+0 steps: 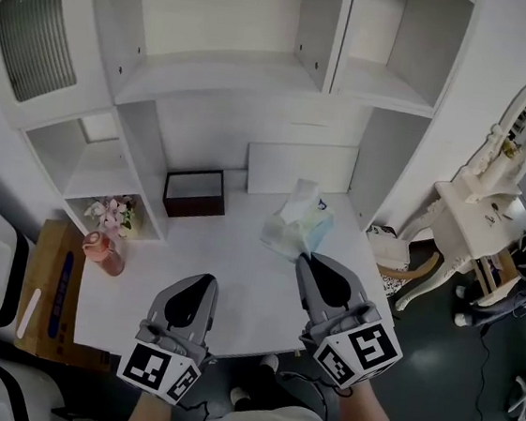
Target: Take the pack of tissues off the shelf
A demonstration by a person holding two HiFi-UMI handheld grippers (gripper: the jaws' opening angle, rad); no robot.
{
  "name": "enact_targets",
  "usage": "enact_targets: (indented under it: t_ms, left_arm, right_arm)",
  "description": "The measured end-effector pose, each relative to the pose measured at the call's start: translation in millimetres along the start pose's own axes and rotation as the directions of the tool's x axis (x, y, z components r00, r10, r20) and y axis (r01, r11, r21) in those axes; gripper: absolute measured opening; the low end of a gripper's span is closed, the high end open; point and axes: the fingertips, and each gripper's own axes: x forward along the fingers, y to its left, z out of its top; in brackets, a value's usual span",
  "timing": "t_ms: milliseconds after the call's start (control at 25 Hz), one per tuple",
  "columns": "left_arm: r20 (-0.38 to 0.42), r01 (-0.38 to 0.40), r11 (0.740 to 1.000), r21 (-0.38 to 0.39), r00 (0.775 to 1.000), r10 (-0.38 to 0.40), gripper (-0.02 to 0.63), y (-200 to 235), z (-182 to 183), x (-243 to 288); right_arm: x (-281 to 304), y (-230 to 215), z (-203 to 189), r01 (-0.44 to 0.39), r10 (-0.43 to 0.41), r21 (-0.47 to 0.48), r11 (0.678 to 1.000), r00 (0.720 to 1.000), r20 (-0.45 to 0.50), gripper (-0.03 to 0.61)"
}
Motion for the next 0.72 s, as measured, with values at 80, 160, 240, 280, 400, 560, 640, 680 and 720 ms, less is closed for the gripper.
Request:
enact_targets:
  t_ms: [80,160,240,280,400,560,640,680,720]
  left_arm:
    - [-0.001,-0.002,1.0,-0.001,1.0,0.002,0.002,1.3,0.2,0.8]
    - [-0.001,-0.004,1.0,-0.001,1.0,0.004,0.002,2.0,0.7,1.8]
    - [0.001,-0.006,1.0,-0.001,1.0,0.006,0.002,1.4,0.8,2.5]
    - [0.001,-0.006,1.0,-0.001,1.0,0.006,0.002,0.9,0.6,2.7]
    - [0.003,-0.005,1.0,-0.001,1.0,0.005,0.002,1.3,0.6,2.6]
    - [0.004,-0.005,1.0,-0.003,1.0,0.005,0.002,1.4,2.2,2.8]
    - [0.005,-0.006,1.0,-0.003,1.0,0.006,0.002,1.2,3.1,3.1]
    - [0.005,-0.006,1.0,-0.003,1.0,0.006,0.002,1.1,3.1,3.1]
    - [0.004,-0.006,1.0,-0.002,1.0,0.006,0.002,1.0,3.0,3.1]
  right_arm:
    - [-0.2,-2.1,-3.8,0.004,-0.004,0.009,1.0,1.0,-0.009,0.005]
    - [0.2,-3.1,-3.4,0.004,-0.003,0.009,1.0,1.0,-0.009,0.005]
    - [-0.7,-3.3,-1.7,0.0,0.0,0.007,1.0,1.0,-0.004,0.005]
    - [-1.1,-3.0,-1.5,-0.002,0.002,0.006,1.0,1.0,-0.003,0.005]
    - [-0.6,-0.2,-2.9,-0.008,0.008,0.005,1.0,1.0,-0.007,0.005]
    - [-0.4,2.6,-2.7,-0.016,0.016,0.003,1.0,1.0,-0.011,0.006]
    - [-0.7,3.2,-1.7,-0.022,0.022,0.004,1.0,1.0,-0.012,0.006]
    - [-0.9,3.5,-1.3,-0.025,0.025,0.005,1.0,1.0,-0.011,0.005]
    - [-1.0,3.6,-1.0,-0.027,0.027,0.006,1.0,1.0,-0.01,0.005]
